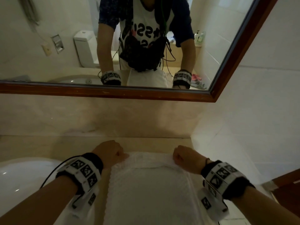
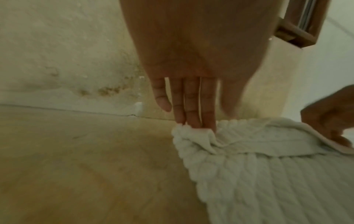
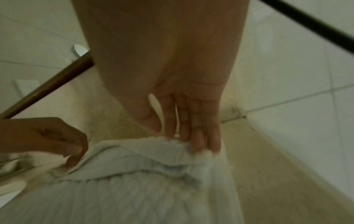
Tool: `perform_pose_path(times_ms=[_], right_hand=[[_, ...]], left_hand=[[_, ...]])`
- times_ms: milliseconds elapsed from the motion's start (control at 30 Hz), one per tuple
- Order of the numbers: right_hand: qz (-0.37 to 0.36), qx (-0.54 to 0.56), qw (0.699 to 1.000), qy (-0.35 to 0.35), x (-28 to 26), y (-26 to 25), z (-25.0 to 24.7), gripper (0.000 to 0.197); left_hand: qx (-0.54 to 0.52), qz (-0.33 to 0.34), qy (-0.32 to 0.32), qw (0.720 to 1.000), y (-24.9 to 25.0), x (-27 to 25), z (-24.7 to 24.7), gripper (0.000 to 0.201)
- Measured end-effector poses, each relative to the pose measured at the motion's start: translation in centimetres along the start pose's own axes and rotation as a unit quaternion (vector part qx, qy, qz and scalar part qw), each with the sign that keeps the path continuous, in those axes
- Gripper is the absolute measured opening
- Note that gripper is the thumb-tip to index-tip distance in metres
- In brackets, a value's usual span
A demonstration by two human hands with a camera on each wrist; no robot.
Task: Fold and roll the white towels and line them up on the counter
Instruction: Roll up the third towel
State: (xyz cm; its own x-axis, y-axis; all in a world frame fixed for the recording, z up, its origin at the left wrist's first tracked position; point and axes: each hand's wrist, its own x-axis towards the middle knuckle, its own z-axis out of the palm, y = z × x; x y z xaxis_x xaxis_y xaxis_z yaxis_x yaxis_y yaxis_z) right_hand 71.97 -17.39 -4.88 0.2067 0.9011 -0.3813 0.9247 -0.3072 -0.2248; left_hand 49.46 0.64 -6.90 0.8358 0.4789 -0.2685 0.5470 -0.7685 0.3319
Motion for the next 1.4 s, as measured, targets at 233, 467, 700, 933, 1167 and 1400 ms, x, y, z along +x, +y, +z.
perform_pose_path(times_ms=[233,467,700,933,1167,1400], right_hand=[[0.024,-0.063,0.998,-0.013,0.0,-1.6,-0.8,0.021],[-0.060,-0.223,0.972,-0.042,-3.2,-4.1,3.0,0.032],[-0.045,-0.106,0.989,-0.095,-4.3,-4.2,3.1,0.039],[0.008,-0.022,1.000,0.008,-3.5,-3.4,0.9,0.048],[-0.013,-0.053,0.996,-0.068,-5.0,-5.0,1.8,0.029],[0.023,0.072,0.992,-0.096,-6.5,-3.9,1.3,0.056]], left_hand=[[0.038,-0.065,-0.053,0.996,1.8,-1.0,-0.1,0.061],[0.190,0.041,0.017,0.981,3.3,-4.0,2.7,0.046],[0.036,-0.001,-0.070,0.997,4.5,-6.3,1.7,0.024],[0.026,-0.047,-0.073,0.996,6.4,-5.8,1.6,0.035],[0.186,0.013,-0.010,0.982,8.8,-7.3,3.0,0.032],[0.129,0.064,-0.041,0.989,7.7,-9.5,4.5,0.023]])
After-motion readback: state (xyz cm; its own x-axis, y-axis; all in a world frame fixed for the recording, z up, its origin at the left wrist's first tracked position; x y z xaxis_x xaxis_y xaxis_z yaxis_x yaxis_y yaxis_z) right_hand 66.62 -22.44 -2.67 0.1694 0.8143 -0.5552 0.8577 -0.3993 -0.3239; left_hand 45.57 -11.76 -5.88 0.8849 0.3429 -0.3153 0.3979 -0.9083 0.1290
